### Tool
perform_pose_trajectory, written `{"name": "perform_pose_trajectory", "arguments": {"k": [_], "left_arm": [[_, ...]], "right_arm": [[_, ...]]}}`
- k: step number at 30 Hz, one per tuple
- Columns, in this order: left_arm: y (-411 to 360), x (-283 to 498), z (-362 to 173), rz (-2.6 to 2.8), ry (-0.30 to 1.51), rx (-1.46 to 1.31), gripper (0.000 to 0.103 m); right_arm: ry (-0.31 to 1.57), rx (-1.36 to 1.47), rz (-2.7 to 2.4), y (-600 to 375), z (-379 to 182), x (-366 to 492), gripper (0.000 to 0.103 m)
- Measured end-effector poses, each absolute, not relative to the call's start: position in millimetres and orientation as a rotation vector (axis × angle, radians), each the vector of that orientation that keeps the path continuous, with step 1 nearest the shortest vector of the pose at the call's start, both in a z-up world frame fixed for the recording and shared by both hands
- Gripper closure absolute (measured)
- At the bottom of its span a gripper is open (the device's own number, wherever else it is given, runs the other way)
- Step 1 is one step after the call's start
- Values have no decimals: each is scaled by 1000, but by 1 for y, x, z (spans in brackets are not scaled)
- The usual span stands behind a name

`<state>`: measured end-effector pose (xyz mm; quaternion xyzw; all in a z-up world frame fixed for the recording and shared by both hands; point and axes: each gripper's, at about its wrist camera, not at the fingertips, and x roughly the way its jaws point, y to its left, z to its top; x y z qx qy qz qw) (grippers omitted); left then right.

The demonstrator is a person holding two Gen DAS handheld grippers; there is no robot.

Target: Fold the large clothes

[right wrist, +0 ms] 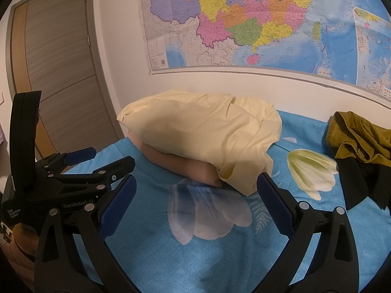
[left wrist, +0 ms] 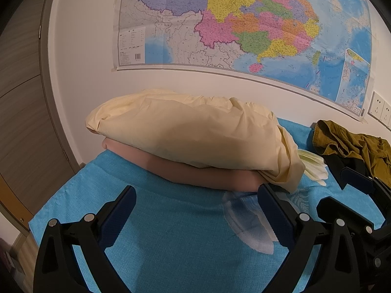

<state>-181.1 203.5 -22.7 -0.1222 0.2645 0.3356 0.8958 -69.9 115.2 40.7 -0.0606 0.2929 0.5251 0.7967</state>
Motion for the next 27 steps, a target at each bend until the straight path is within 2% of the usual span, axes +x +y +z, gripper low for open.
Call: {"name": "perform_pose_trajectory", "arguments": {"k": [27], "left_arm": [[207, -182, -27, 695, 558, -259, 7]], "right_arm": [[637, -131, 1129, 116, 38, -70, 6]]}}
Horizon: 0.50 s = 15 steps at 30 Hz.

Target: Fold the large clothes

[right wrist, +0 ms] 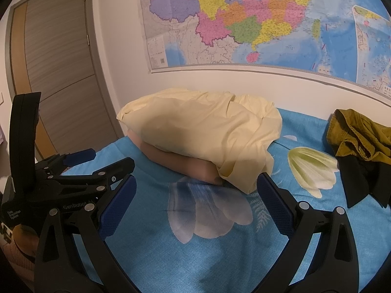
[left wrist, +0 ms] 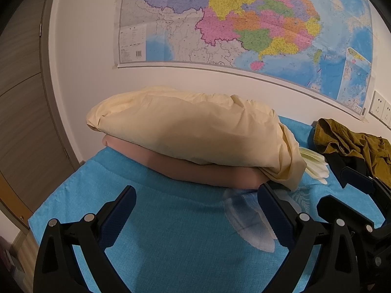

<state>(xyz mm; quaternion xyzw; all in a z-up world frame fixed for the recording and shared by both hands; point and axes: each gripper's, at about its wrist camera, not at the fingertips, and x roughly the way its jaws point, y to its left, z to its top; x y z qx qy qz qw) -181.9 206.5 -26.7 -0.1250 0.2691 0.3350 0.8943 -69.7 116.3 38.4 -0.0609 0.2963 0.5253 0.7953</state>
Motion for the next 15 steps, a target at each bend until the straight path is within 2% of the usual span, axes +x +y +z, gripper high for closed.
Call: {"name": "perform_pose_trajectory", "arguments": {"k": [15], "left_arm": [[207, -179, -30, 694, 567, -265, 7]], "right_arm": [[646, -129, 1127, 117, 37, -69, 6]]}}
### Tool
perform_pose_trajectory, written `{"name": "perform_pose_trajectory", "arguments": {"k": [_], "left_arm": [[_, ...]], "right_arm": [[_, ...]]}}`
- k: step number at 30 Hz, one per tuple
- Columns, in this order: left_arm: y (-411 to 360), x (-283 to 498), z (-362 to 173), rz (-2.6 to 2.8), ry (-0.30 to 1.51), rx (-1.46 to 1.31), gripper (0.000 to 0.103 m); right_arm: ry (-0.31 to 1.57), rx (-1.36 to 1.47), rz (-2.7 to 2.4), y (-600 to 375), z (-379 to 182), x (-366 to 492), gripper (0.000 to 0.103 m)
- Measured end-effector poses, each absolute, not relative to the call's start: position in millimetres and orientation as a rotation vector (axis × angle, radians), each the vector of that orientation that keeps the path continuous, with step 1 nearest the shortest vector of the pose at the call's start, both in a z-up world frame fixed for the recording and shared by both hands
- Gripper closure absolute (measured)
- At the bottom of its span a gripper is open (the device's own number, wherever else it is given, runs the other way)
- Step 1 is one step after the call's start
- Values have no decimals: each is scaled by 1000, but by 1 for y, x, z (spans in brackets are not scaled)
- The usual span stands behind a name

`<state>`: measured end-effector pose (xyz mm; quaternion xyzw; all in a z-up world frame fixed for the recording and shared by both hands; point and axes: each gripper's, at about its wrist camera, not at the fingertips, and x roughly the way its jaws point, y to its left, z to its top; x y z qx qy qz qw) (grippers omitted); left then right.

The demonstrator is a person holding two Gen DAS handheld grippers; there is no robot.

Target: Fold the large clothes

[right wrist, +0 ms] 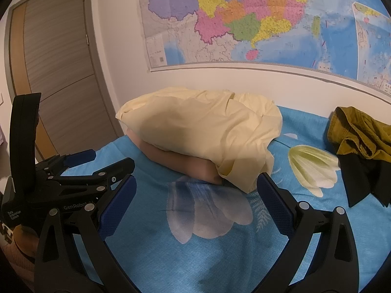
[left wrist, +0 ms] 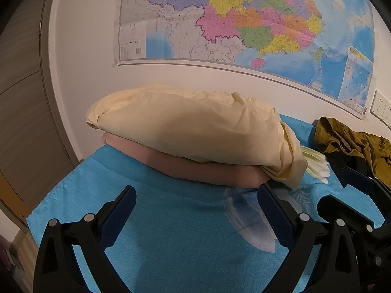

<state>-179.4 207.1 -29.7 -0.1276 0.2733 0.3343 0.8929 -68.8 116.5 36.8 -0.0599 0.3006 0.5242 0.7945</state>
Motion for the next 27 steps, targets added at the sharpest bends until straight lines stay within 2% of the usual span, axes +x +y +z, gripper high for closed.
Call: {"name": "perform_pose_trajectory", "arguments": {"k": [11, 17, 27], "left_arm": [[197, -163, -30, 626, 572, -273, 7], [154, -132, -27, 471, 552, -195, 7], [89, -64, -47, 263, 670, -184, 7]], "right_arm": [[646, -120, 1086, 98, 35, -60, 6], [655, -104, 978, 56, 31, -45, 6], [689, -34, 758, -31, 19, -18, 6]]}}
